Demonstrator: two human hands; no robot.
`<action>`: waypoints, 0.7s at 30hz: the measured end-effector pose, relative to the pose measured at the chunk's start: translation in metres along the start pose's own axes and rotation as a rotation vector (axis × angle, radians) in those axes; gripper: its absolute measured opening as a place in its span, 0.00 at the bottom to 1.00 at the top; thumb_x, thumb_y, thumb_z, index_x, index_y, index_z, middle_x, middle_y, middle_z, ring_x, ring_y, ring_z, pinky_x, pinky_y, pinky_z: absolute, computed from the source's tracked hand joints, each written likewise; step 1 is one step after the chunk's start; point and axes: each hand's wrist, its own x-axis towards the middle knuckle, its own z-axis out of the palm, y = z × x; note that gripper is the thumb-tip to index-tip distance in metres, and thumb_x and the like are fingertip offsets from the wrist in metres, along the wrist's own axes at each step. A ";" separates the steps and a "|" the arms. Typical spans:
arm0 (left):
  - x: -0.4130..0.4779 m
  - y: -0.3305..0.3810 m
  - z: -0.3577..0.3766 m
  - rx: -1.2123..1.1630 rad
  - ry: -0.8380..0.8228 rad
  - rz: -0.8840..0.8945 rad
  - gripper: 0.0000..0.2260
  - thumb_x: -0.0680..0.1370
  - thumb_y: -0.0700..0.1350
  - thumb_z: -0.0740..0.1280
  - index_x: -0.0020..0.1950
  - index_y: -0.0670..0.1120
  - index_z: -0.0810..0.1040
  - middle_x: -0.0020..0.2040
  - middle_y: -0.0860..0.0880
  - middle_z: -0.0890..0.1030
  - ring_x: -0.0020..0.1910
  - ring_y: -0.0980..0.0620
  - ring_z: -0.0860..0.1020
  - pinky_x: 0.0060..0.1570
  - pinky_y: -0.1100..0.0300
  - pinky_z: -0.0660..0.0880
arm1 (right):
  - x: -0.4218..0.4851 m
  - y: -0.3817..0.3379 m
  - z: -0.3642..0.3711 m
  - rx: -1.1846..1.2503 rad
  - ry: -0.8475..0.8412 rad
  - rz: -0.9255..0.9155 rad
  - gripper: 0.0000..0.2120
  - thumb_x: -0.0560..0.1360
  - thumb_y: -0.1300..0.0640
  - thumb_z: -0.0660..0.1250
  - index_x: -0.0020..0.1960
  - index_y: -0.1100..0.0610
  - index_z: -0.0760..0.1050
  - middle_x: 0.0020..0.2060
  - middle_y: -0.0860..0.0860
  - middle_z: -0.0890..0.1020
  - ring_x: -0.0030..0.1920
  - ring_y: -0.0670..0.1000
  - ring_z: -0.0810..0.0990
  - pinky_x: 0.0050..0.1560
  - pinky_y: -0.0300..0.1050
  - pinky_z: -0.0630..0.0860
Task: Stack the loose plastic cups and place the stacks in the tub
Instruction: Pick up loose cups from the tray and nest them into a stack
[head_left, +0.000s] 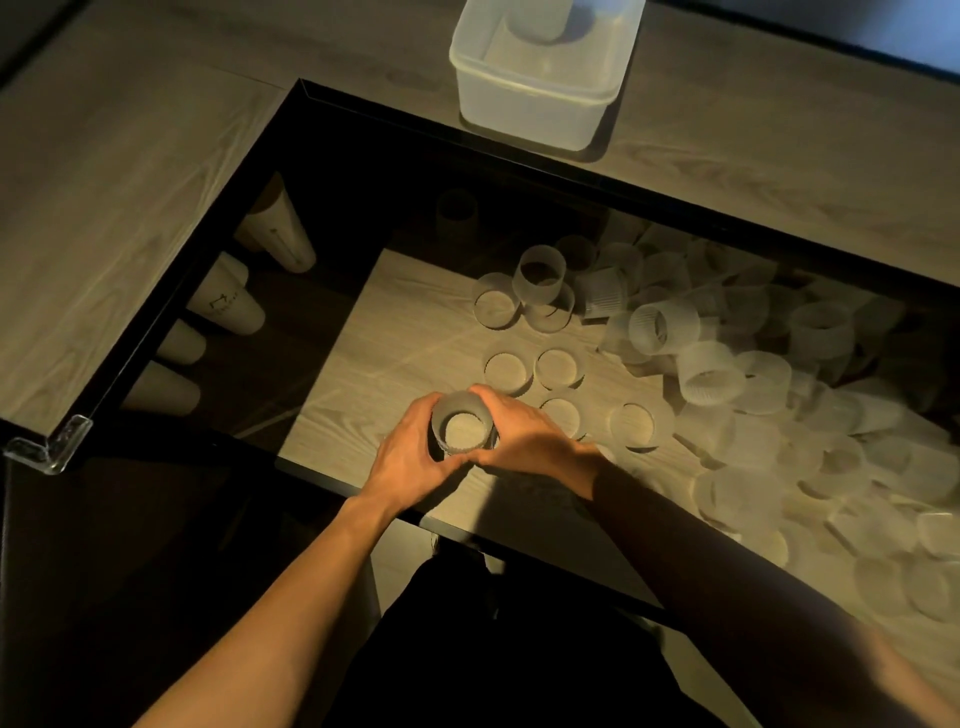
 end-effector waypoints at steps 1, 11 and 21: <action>0.000 -0.003 0.002 0.009 -0.016 -0.003 0.39 0.68 0.55 0.80 0.73 0.52 0.64 0.70 0.53 0.71 0.64 0.57 0.71 0.64 0.57 0.72 | 0.001 0.001 0.004 -0.036 -0.009 0.004 0.42 0.70 0.47 0.77 0.77 0.49 0.57 0.70 0.51 0.73 0.69 0.53 0.72 0.70 0.52 0.70; 0.018 0.008 -0.022 0.010 0.015 0.064 0.38 0.69 0.54 0.78 0.74 0.51 0.64 0.68 0.51 0.75 0.65 0.53 0.74 0.65 0.54 0.74 | 0.003 -0.012 -0.012 -0.011 0.192 -0.090 0.43 0.70 0.53 0.75 0.79 0.51 0.59 0.72 0.51 0.71 0.70 0.51 0.69 0.70 0.44 0.66; 0.074 0.069 -0.031 0.039 -0.035 0.238 0.39 0.70 0.53 0.78 0.75 0.54 0.62 0.68 0.52 0.75 0.64 0.56 0.74 0.63 0.60 0.71 | -0.006 0.004 -0.078 0.035 0.324 0.019 0.47 0.70 0.48 0.77 0.80 0.46 0.54 0.76 0.51 0.67 0.75 0.54 0.66 0.72 0.58 0.69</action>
